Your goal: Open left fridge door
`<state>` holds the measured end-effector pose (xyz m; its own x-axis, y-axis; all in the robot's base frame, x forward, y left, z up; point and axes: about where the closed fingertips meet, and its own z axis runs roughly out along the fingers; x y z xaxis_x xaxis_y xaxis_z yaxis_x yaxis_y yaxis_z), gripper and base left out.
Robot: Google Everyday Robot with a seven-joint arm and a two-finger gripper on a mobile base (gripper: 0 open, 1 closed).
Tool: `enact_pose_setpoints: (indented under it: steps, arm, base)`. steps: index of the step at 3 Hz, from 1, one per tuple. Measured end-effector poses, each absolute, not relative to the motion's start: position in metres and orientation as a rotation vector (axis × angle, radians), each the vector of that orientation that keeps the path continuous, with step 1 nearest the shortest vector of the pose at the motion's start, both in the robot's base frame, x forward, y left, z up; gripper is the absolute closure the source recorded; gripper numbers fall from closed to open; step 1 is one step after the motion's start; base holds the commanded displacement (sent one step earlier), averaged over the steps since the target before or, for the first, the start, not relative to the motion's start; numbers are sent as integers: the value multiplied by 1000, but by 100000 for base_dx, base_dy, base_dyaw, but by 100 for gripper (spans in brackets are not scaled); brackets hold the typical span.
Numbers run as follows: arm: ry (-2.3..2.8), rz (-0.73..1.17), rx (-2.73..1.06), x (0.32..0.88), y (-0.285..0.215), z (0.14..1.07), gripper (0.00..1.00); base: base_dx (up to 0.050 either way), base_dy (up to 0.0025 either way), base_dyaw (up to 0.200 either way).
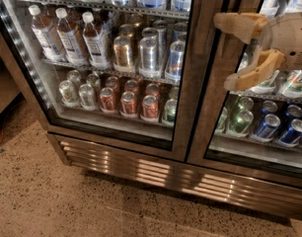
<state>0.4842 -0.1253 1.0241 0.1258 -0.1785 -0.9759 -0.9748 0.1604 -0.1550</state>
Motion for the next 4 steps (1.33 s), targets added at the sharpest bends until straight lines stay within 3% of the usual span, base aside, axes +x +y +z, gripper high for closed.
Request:
enact_pose_setpoints:
  steps: [3,4]
  arm:
    - [1272,841,-1100,493,-126,1026,0]
    - [1272,841,-1100,493,-126,1026,0]
  base:
    - [0,0,0]
    - [0,0,19603]
